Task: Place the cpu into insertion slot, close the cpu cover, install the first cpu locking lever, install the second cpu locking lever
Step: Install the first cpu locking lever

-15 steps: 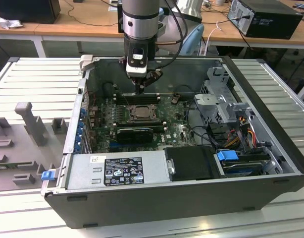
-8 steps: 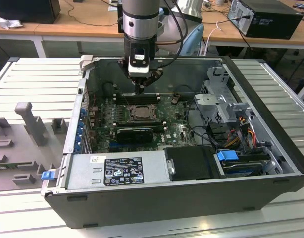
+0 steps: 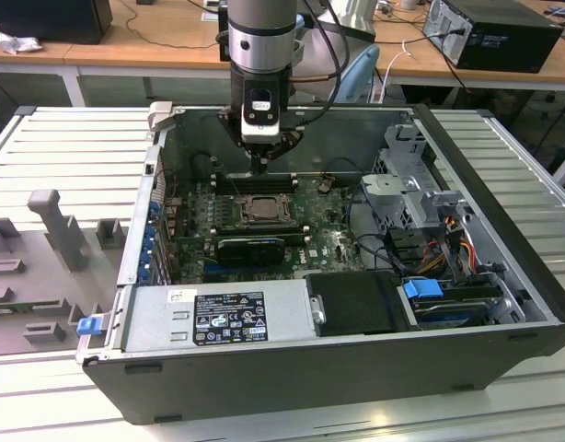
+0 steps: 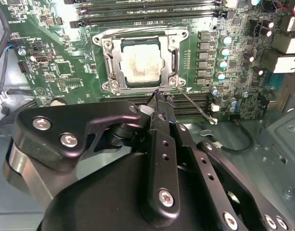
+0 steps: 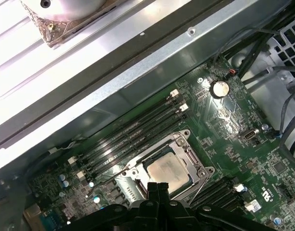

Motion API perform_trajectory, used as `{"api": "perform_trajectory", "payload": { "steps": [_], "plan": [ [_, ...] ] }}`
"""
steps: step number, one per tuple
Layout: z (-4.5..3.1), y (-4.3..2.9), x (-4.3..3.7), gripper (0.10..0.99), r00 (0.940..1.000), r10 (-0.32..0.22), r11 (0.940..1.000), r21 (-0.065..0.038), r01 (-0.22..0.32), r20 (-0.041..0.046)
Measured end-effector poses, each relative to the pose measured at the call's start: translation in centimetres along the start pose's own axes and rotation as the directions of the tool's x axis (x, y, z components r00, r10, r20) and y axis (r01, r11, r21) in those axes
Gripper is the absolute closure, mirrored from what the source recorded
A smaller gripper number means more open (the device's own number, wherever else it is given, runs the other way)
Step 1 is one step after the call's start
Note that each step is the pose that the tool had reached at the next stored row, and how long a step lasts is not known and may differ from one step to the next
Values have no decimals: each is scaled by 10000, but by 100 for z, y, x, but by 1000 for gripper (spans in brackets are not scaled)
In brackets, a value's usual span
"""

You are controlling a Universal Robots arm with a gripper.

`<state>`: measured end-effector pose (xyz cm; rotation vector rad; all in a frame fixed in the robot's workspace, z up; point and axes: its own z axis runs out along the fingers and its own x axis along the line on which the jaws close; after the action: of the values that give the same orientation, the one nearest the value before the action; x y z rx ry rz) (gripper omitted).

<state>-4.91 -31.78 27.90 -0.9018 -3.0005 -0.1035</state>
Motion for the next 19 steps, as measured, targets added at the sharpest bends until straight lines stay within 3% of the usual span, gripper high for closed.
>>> {"api": "perform_trajectory", "payload": {
  "steps": [19],
  "plan": [
    [0, 0, 0, 980, 9953, -968, 9953, 22, 969, -61]
  ]
}}
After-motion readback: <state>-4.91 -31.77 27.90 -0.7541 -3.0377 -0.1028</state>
